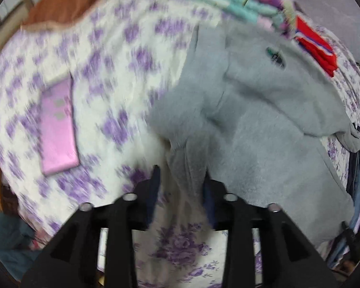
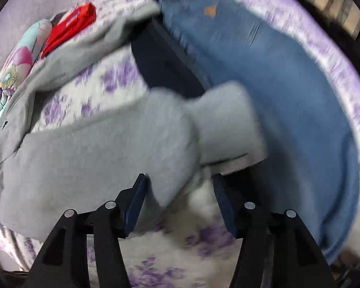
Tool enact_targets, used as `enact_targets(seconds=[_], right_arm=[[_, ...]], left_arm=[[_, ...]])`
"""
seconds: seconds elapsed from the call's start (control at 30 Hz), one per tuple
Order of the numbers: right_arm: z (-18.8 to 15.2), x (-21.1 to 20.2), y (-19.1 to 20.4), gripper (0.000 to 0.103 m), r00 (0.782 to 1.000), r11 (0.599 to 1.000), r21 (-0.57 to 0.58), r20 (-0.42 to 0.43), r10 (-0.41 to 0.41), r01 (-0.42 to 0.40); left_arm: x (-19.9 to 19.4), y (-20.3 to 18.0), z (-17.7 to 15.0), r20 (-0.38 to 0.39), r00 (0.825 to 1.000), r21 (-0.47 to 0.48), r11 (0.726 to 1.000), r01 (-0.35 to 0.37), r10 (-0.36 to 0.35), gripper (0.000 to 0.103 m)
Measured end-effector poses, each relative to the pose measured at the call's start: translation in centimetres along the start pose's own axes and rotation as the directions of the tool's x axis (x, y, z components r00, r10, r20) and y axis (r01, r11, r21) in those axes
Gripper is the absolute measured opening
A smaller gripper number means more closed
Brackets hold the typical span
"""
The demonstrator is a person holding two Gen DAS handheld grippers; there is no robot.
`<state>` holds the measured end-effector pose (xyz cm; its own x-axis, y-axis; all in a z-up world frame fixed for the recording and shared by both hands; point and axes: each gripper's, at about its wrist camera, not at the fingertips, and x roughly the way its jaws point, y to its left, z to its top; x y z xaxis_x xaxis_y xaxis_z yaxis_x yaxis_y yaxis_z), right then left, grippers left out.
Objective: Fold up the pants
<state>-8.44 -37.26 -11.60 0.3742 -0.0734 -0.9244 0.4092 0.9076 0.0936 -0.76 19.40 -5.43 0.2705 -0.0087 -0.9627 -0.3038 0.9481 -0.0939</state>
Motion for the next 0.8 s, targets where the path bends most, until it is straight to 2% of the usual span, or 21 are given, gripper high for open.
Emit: enact_targets(seconds=[0.03, 0.1, 0.2, 0.37, 0.43, 0.57, 0.67, 0.73, 0.77, 0.8], right_arm=[[0.6, -0.8, -0.4, 0.059, 0.999, 0.999, 0.005, 0.033, -0.032, 0.032], [1.7, -1.7, -0.8, 0.061, 0.994, 0.998, 0.009, 0.090, -0.069, 0.069], [5.2, -2.2, 0.3, 0.064, 0.982, 0.997, -0.033, 0.181, -0.060, 0.067], [12.0, -1.0, 2.3, 0.064, 0.962, 0.998, -0.006, 0.265, 0.058, -0.059], [14.3, 0.1, 3.3, 0.064, 0.956, 0.993, 0.001, 0.271, 0.113, -0.118], [18.9, 4.4, 4.4, 0.064, 0.953, 0.970, 0.080, 0.221, 0.206, -0.228], [20.6, 7.3, 5.0, 0.064, 0.964, 0.967, 0.125, 0.180, 0.196, -0.220], [21.4, 9.0, 5.5, 0.063, 0.964, 0.961, 0.147, 0.160, 0.210, -0.234], [21.7, 9.4, 5.8, 0.057, 0.963, 0.961, 0.140, 0.162, 0.216, -0.239], [22.1, 9.8, 6.4, 0.040, 0.958, 0.960, 0.116, 0.163, 0.236, -0.256]], left_arm=[[-0.9, 0.2, 0.4, 0.022, 1.000, 0.007, 1.000, -0.001, 0.001, 0.048], [-2.4, 1.0, 1.1, 0.061, 0.998, -0.008, 1.000, 0.007, -0.007, 0.057], [-3.1, 1.2, 2.7, 0.106, 0.994, -0.030, 0.999, 0.029, -0.025, 0.057], [-2.8, -3.1, 5.4, 0.187, 0.980, 0.020, 0.997, 0.070, -0.072, 0.059], [-2.0, -5.8, 6.8, 0.216, 0.972, 0.065, 0.995, 0.079, -0.091, 0.064], [0.5, -11.0, 9.0, 0.215, 0.969, 0.153, 0.984, 0.092, -0.124, 0.065], [2.9, -13.4, 10.2, 0.199, 0.974, 0.182, 0.981, 0.067, -0.104, 0.065], [4.6, -13.9, 10.9, 0.177, 0.980, 0.163, 0.985, 0.062, -0.091, 0.065], [5.3, -13.9, 11.1, 0.163, 0.983, 0.155, 0.986, 0.060, -0.085, 0.065], [6.1, -14.0, 11.3, 0.147, 0.986, 0.147, 0.988, 0.056, -0.077, 0.065]])
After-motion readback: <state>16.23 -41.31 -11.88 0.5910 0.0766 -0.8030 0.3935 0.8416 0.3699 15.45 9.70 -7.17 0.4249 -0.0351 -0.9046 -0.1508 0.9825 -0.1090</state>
